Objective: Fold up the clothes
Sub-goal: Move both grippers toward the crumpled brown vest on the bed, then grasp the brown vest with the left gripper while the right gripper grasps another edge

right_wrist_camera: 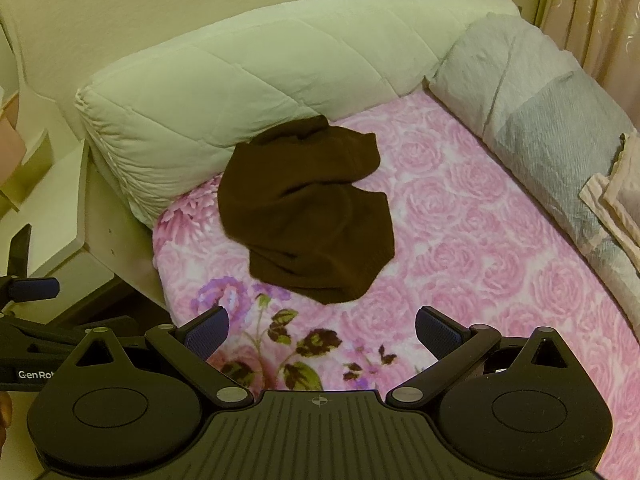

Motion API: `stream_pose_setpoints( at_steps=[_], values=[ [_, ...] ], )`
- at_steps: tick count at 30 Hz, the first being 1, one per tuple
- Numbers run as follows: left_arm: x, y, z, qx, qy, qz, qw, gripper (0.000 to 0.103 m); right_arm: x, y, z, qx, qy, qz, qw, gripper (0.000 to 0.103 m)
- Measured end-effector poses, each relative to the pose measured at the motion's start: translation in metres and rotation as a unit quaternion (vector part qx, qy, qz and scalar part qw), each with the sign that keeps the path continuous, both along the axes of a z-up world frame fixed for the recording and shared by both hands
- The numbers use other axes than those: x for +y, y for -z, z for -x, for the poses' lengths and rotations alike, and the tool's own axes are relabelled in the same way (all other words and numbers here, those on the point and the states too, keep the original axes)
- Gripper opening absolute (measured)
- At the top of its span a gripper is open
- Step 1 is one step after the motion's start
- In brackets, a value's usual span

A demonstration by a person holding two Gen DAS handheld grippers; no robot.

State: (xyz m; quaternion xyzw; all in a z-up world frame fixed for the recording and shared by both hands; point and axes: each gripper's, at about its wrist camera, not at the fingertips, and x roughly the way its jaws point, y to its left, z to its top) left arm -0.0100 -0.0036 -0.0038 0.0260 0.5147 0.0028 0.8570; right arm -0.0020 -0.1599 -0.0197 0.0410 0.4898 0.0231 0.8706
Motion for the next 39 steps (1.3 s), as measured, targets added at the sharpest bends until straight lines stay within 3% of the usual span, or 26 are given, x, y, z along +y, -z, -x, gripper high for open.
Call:
stream_pose_setpoints(
  at_steps=[13,20,24,31,39],
  values=[
    [-0.022,0.005,0.009,-0.008,-0.005,-0.033,0.9994,0.098,-0.039,0.013,0.014,0.001,-0.014,-0.006,1.000,0.102],
    [-0.011,0.019,-0.004,-0.004,0.020,-0.066,0.9976,0.098,-0.063,0.030,0.009,-0.019,-0.032,-0.004,0.999,0.102],
    [0.002,0.040,-0.047,-0.004,0.059,-0.083,0.9948,0.098,-0.069,0.045,-0.015,-0.022,-0.034,-0.012,0.999,0.102],
    [0.034,0.089,-0.168,-0.004,0.130,-0.014,0.9914,0.098,-0.062,0.080,-0.094,-0.009,-0.031,-0.008,0.999,0.102],
    [0.063,0.181,-0.297,0.027,0.094,0.071,0.9927,0.093,-0.064,0.144,-0.222,-0.022,-0.038,-0.016,0.999,0.102]
  ],
)
